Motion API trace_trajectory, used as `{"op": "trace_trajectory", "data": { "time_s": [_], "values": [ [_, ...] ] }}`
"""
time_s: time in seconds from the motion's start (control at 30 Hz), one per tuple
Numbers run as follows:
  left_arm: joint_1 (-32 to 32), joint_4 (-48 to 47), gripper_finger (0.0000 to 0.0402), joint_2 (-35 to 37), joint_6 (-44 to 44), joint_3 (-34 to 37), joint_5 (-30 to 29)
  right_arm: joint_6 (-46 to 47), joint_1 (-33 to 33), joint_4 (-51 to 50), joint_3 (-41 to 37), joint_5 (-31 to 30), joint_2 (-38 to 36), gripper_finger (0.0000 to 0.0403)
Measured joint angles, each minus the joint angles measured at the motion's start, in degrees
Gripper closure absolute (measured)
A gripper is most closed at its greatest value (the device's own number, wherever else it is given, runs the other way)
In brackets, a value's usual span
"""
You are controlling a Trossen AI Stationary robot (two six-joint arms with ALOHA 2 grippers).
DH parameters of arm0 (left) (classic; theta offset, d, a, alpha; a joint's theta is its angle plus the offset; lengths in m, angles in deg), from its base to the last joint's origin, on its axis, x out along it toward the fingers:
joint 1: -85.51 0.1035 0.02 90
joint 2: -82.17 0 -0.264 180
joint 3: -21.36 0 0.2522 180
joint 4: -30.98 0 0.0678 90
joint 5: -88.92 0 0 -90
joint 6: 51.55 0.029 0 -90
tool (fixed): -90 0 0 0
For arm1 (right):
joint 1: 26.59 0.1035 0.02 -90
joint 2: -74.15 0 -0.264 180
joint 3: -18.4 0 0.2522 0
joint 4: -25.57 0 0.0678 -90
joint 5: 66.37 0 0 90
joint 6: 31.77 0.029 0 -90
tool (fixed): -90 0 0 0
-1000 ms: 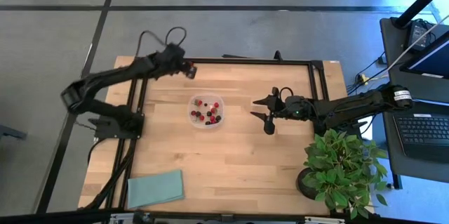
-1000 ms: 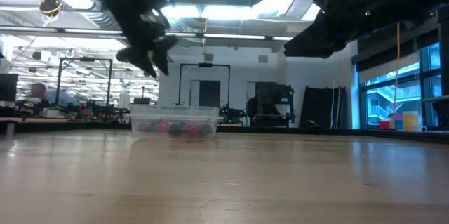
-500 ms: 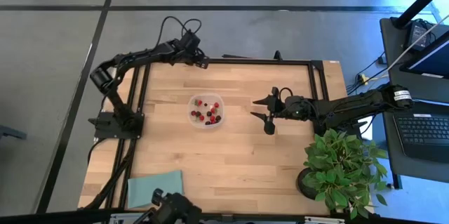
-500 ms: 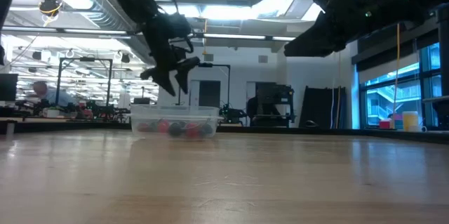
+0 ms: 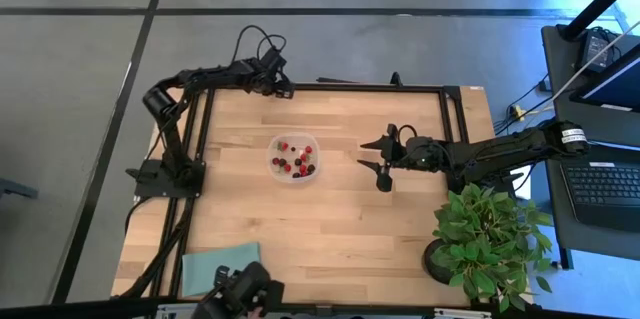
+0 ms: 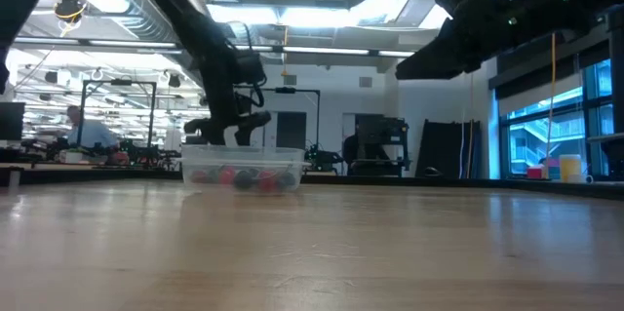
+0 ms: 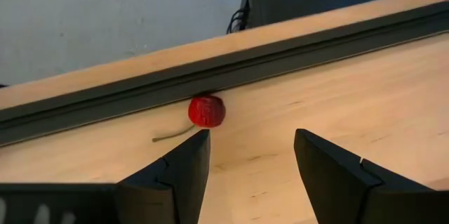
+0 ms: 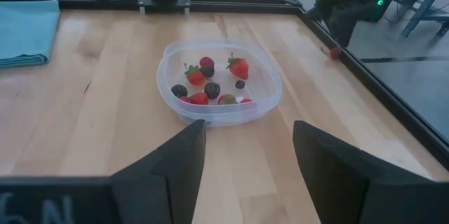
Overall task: Pick and placing Produce into tupperware
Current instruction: Put the red cherry into the transparent container
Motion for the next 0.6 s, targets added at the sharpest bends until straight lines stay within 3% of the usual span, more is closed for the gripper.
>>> {"op": "trace_trajectory", "data": {
  "time_s": [0.6],
  "values": [
    [-0.13, -2.21, 0.0202, -2.51, -3.59, 0.07, -4.14, 0.20, -0.02, -1.74, 0.00, 0.00, 0.02, 0.0186]
  ]
}}
